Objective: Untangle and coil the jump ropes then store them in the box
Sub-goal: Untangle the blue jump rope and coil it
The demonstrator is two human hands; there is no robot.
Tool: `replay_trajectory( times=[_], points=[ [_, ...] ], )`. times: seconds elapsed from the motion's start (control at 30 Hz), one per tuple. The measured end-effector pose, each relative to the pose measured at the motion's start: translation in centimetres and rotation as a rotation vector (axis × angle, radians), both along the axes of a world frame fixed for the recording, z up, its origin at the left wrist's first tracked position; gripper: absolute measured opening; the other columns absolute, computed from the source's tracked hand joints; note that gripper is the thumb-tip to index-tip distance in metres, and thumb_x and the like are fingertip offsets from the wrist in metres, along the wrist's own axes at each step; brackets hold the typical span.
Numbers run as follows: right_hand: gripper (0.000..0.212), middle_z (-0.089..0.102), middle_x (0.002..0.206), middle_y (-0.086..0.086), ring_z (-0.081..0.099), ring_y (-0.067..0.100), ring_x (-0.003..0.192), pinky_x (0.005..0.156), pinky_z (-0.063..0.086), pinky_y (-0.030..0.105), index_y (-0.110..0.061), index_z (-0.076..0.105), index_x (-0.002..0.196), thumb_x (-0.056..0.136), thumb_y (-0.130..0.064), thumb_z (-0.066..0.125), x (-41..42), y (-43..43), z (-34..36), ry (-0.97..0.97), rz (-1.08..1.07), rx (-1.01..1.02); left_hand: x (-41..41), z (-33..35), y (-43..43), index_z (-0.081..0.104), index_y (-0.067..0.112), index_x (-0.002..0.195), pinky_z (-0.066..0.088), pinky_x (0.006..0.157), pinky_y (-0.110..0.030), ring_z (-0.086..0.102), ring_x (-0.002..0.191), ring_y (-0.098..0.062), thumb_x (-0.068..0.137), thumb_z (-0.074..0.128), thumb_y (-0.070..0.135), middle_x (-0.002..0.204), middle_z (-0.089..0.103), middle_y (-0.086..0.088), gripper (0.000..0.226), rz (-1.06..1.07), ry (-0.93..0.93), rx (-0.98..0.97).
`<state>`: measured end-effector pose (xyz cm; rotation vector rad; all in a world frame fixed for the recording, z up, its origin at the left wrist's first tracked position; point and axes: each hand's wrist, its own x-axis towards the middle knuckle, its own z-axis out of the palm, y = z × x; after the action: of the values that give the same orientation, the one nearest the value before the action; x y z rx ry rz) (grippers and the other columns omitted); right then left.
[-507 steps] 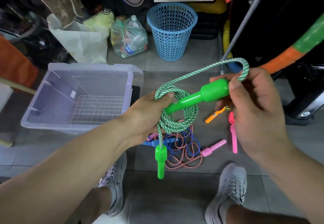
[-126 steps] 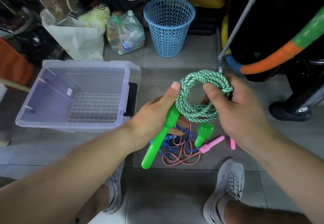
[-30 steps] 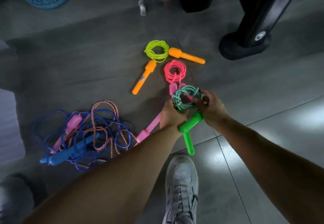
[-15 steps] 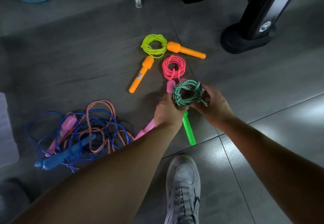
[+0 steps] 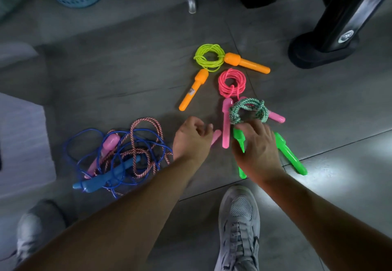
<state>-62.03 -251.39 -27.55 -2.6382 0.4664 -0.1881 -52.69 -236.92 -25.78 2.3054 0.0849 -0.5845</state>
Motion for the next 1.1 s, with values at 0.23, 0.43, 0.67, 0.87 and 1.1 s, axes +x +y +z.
replay_trajectory(
  times=[0.23, 0.43, 0.67, 0.87, 1.1],
  points=[
    [0.033, 0.067, 0.103, 0.003, 0.061, 0.031, 0.094, 0.084, 0.051, 0.042, -0.016, 0.069, 0.106, 0.084, -0.037, 0.055, 0.9, 7.2, -1.2, 0.131, 0.223, 0.16, 2.6, -0.1, 14.9, 0.065, 0.026, 0.094, 0.054, 0.081, -0.037, 0.064, 0.089, -0.021, 0.086, 0.068, 0.04, 0.096, 0.066, 0.004, 0.017, -0.014, -0.113, 0.263],
    [0.039, 0.067, 0.104, 0.005, 0.062, 0.032, 0.095, 0.082, 0.052, 0.043, -0.017, 0.071, 0.108, 0.082, -0.041, 0.054, 3.4, 10.6, -1.3, 0.281, 0.351, 0.133, 2.5, -0.1, 22.9, 0.067, 0.025, 0.106, 0.046, 0.095, -0.045, 0.052, 0.112, -0.033, 0.081, 0.074, 0.046, 0.115, 0.052, -0.006, 0.033, -0.181, -0.115, 0.547],
    [0.06, 0.059, 0.124, 0.006, 0.056, 0.029, 0.114, 0.099, 0.048, 0.042, -0.025, 0.062, 0.13, 0.082, -0.059, 0.052, 6.5, 14.1, -1.3, 0.468, 0.366, 0.243, 2.1, -0.2, 25.3, 0.065, 0.025, 0.113, 0.044, 0.102, -0.045, 0.047, 0.12, -0.029, 0.083, 0.068, 0.058, 0.123, 0.045, -0.003, 0.045, -0.202, 0.053, 0.494],
    [0.078, 0.043, 0.128, 0.008, 0.048, 0.03, 0.119, 0.103, 0.047, 0.04, -0.028, 0.064, 0.126, 0.064, -0.074, 0.068, 9.0, 16.7, -1.2, 0.551, 0.41, 0.249, 2.8, -1.2, 26.2, 0.075, 0.025, 0.09, 0.05, 0.081, -0.034, 0.057, 0.1, -0.026, 0.086, 0.069, 0.045, 0.105, 0.056, -0.007, 0.022, -0.179, 0.146, 0.363],
    [0.068, 0.055, 0.117, 0.007, 0.059, 0.025, 0.102, 0.079, 0.051, 0.03, -0.021, 0.059, 0.107, 0.055, -0.057, 0.084, 10.0, 18.2, -1.4, 0.719, 0.453, 0.22, 2.3, -1.0, 27.6, 0.066, 0.02, 0.072, 0.036, 0.052, -0.024, 0.055, 0.061, -0.013, 0.089, 0.07, 0.031, 0.063, 0.061, 0.005, 0.021, 0.09, 0.253, 0.167]
  ],
)
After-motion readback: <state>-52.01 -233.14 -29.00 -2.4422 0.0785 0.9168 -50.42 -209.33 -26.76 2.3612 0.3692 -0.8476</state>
